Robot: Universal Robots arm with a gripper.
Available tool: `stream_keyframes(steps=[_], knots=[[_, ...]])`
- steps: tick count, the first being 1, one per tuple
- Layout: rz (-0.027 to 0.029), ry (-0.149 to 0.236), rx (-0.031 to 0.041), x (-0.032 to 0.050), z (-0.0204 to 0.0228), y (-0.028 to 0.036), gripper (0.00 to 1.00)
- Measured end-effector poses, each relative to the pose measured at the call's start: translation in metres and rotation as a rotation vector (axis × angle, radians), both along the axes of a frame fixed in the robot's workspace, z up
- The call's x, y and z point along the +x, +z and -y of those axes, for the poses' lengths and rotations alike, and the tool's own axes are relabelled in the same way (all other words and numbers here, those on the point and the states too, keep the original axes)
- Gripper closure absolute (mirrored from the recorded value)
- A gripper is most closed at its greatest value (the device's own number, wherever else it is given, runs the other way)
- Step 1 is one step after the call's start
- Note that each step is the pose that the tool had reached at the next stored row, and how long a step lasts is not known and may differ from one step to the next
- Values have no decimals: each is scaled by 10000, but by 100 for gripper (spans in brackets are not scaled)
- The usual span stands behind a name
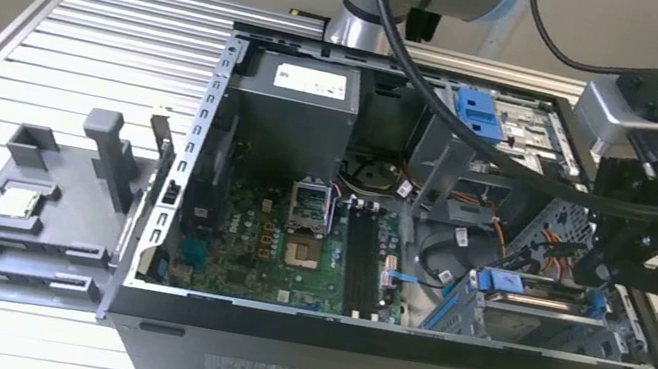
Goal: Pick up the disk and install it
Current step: 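Insert the first disk wire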
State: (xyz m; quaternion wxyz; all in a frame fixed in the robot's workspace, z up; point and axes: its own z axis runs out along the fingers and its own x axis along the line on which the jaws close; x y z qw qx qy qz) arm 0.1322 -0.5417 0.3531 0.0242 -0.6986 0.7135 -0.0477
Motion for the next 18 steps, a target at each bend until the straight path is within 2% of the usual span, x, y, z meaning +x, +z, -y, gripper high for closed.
stream_keyframes(steps=[3, 4, 12, 16, 18], knots=[[165, 179, 0, -4, 24, 1, 100], [186, 256, 1, -5, 28, 1, 100], [192, 969, -8, -40, 33, -2, 100], [251, 1426, -15, -41, 32, -1, 100], [264, 1616, -21, -45, 32, -2, 100]])
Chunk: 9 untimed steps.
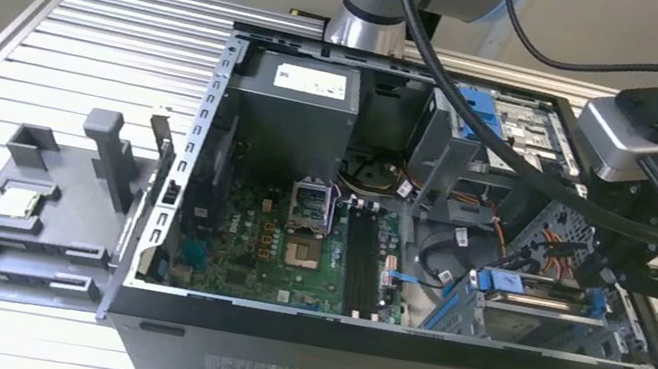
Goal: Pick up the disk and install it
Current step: 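Insert the first disk wire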
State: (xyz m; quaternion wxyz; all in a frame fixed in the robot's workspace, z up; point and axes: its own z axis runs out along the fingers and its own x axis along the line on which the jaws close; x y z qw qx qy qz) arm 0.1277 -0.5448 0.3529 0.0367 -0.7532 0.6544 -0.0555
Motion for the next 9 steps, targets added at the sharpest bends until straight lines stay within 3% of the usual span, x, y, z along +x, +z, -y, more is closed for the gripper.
stream_keyframes(steps=[9], knots=[[1, 61, -2, -18, 0, 0, 100]])
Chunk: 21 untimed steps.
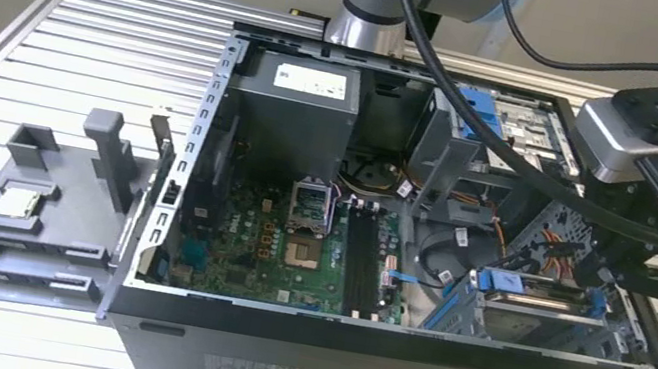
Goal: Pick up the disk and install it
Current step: 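Insert the first disk wire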
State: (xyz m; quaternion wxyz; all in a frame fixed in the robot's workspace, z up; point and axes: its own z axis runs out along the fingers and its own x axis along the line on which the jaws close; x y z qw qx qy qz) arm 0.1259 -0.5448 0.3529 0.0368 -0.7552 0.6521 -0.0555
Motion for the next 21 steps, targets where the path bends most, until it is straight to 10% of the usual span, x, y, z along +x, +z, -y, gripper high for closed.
stream_keyframes(steps=[8, 9, 13, 18, 21], knots=[[4, 40, 1, -3, 0, 0, 100], [4, 39, 1, -3, 0, 0, 0], [57, 76, 0, -6, 0, 0, 0], [375, 599, 2, -6, -1, 0, 0], [406, 762, -8, -28, 1, 0, 0]])
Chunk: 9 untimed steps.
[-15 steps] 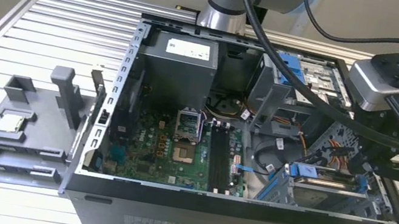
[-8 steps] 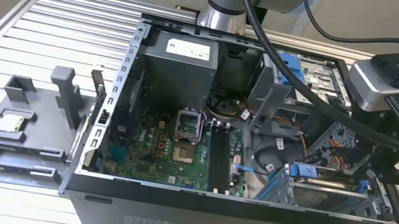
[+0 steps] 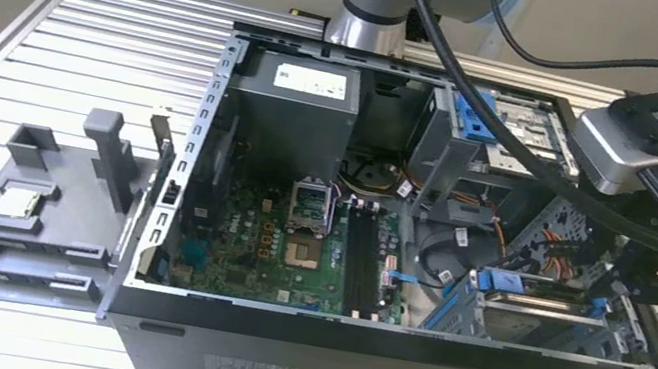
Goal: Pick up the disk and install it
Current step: 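Insert the first disk wire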
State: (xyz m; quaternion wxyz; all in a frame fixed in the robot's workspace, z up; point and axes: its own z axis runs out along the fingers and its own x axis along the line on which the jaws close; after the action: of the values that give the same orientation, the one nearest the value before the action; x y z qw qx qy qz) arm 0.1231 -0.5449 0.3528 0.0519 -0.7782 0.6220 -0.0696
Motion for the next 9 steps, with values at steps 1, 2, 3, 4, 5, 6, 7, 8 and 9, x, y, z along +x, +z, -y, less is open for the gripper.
stream_keyframes(steps=[1, 2, 3, 4, 5, 6, 7, 8, 9], knots=[[0, 18, -1, -12, 4, 0, 0], [1, 43, -2, -20, 10, 0, 0], [1, 76, -2, -26, 16, -1, 0], [0, 105, -2, -33, 22, 0, 0], [0, 124, -8, -42, 28, 0, 0], [-1, 136, -22, -53, 31, -1, 0], [-5, 142, -42, -64, 34, -2, 0], [-10, 147, -65, -75, 37, -1, 0], [-15, 153, -83, -87, 40, -1, 0]])
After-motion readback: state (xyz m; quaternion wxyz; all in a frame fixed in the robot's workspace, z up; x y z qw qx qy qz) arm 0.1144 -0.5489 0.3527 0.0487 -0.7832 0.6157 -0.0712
